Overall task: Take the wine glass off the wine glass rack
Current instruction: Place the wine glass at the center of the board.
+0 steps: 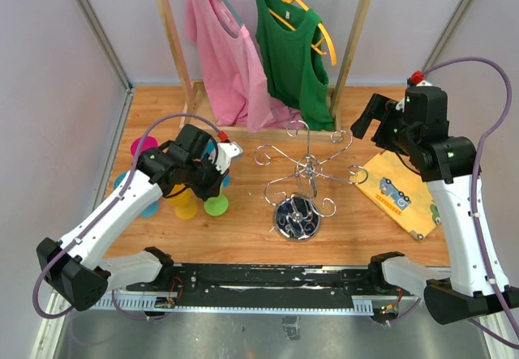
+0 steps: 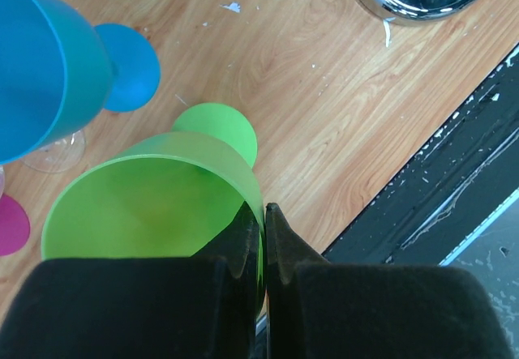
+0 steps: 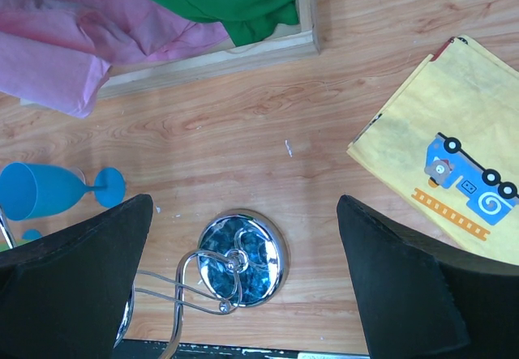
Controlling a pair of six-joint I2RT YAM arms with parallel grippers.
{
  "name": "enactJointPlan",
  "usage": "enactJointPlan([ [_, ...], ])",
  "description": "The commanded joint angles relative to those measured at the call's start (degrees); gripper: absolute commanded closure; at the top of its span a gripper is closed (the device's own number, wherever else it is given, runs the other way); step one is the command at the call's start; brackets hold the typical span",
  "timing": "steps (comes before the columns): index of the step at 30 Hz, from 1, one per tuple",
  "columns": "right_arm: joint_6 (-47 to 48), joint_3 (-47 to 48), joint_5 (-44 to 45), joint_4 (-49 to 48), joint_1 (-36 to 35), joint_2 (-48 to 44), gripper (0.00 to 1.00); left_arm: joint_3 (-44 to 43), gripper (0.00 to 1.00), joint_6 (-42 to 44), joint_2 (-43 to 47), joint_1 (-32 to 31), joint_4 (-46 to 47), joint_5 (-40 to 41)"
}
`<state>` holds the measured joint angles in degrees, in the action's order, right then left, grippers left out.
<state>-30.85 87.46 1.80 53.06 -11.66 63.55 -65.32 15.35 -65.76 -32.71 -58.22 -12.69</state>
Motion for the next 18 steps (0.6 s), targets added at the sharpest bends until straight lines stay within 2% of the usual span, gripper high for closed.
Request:
enactJointPlan([
  [1, 0.08, -0.07, 1.84, 1.39, 0.85, -1.03, 0.02, 0.77, 1.0, 0.71, 0.36, -0.34, 3.58, -2.09],
  [16, -1.36, 1.39, 1.98, 3.43, 0.89, -0.48, 0.02, 4.68, 1.0, 6.31, -0.66, -0.48, 4.0, -3.19],
  [18, -1.66, 1.48, 1.61, 3.76, 0.85, -0.03, 0.02, 4.51, 0.95, 6.4, -1.0, -0.43, 3.95, -3.59],
])
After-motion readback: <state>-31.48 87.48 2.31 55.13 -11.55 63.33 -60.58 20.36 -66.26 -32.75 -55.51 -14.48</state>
